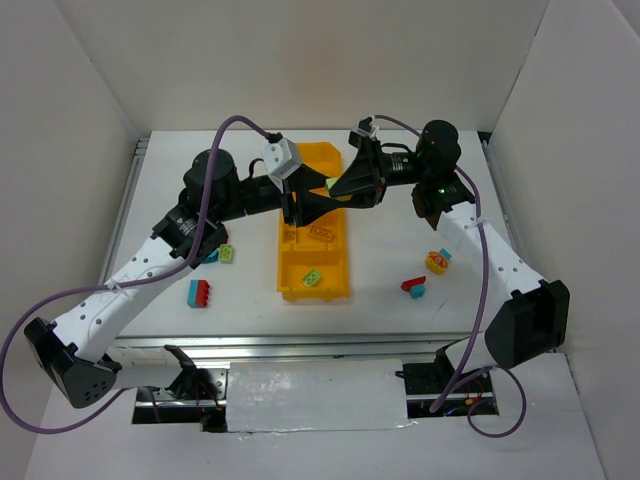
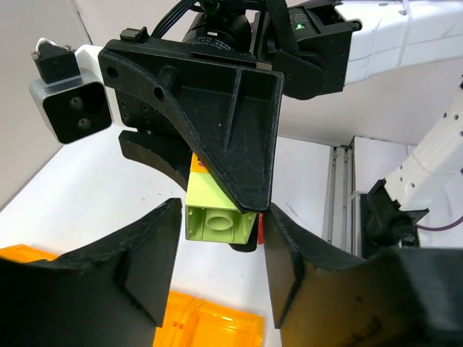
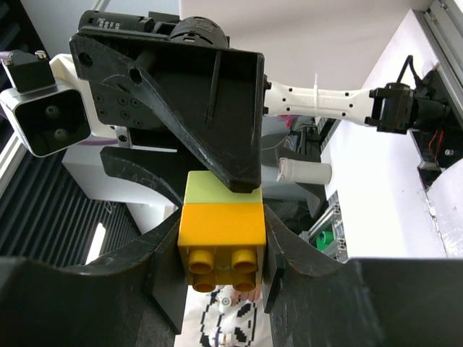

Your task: Sort the legos into containers by color

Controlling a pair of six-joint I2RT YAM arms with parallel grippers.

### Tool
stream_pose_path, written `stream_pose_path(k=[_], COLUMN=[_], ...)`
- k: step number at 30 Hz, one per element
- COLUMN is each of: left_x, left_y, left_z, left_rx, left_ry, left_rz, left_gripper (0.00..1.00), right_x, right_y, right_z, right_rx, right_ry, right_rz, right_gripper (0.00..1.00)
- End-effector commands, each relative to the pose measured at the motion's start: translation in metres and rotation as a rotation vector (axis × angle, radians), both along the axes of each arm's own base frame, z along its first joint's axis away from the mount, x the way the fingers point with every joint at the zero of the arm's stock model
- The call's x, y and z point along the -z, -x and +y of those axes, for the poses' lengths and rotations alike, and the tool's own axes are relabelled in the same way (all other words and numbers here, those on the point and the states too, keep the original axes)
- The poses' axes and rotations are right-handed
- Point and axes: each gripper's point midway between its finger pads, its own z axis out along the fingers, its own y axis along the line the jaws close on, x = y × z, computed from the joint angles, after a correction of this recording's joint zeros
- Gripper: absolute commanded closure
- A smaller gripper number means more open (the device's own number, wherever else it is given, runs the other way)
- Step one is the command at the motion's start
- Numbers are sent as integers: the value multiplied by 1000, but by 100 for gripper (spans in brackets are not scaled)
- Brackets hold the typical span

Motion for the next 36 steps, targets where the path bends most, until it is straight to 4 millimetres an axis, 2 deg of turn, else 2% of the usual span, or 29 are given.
stream_pose_path(k=[1,3,8,10,11,12,13,14,15,16,22,26,32,33,35,36], left_x=[-19,-21,-25,-25,-26,-27,-27,-26,-25,-23,-11,-8,-7,-6,-5,-4], left_y=[2,2,2,2,1,1,0,-2,-2,-2,-5,-5,-1,-1,-2,-3], left_z=[1,1,0,-1,-2,-2,-2,-2,-2,-2,-1,0,-3,-3,-2,-2], left_rx=[0,0,5,7,6,5,0,-7,-6,-2,-16,-15,11,11,3,-3], left_ry=[40,44,59,63,68,71,73,75,70,66,22,5,7,7,6,4], left_rz=[-63,-62,-57,-56,-52,-52,-48,-45,-46,-45,-41,-50,-54,-54,-51,-51], left_gripper=[41,50,59,71,73,86,100,100,100,100,100,100,100,100,100,100], right_x=[-10,-11,-12,-12,-12,-12,-13,-13,-13,-12,-7,-6,-2,-2,-4,-4], right_y=[7,8,10,11,12,13,13,13,13,12,-1,-7,-15,-16,-17,-18], right_z=[-4,-4,-5,-5,-5,-5,-6,-6,-7,-7,-18,-21,-23,-22,-22,-22], right_rx=[2,0,-1,2,-1,-3,-3,-3,2,4,64,91,110,110,110,113], right_ry=[-25,-25,-25,-26,-25,-26,-27,-27,-28,-27,-10,6,12,12,12,14], right_rz=[-60,-61,-66,-66,-65,-68,-72,-72,-75,-77,-56,-67,-71,-72,-86,-89], right_gripper=[84,84,83,80,79,75,62,56,42,38,37,42,66,80,100,100])
